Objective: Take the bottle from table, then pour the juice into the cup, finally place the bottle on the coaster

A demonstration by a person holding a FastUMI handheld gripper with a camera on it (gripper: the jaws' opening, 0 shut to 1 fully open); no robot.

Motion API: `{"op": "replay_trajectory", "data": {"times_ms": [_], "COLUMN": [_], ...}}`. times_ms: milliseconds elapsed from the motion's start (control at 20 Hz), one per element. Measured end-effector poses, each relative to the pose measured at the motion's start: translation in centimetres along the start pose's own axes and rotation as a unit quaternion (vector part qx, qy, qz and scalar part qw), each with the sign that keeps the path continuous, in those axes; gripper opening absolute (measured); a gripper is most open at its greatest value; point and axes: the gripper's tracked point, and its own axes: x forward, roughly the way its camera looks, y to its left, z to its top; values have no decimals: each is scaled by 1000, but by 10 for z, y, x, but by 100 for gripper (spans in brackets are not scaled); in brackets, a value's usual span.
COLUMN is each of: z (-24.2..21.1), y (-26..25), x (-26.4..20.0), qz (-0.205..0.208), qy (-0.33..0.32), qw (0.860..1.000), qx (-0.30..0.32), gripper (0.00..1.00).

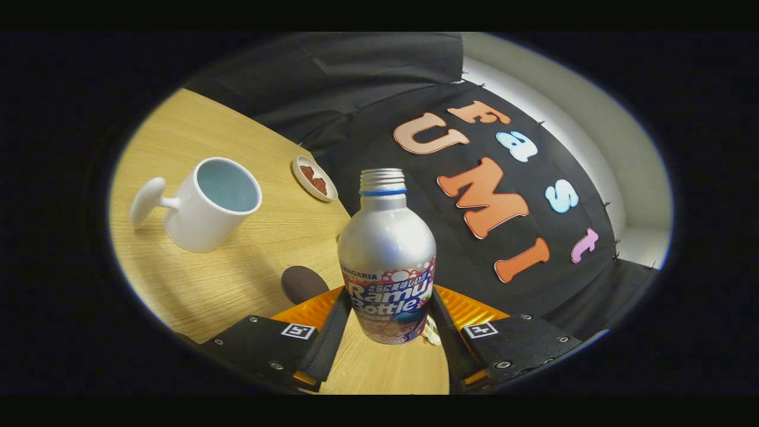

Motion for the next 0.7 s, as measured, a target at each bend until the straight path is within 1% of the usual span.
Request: {"op": "replay_trajectory", "data": {"times_ms": [100,250,400,700], "z": [3,4,9,19], "y": [-3,4,3,1], "x": [1,3,2,1], "qz": [-8,2,-4,-28], "qy": [-5,-6,-13,-36], "qw": [999,999,996,985], "qx": [-31,-51,-83,-166], "gripper": [76,76,76,75]}}
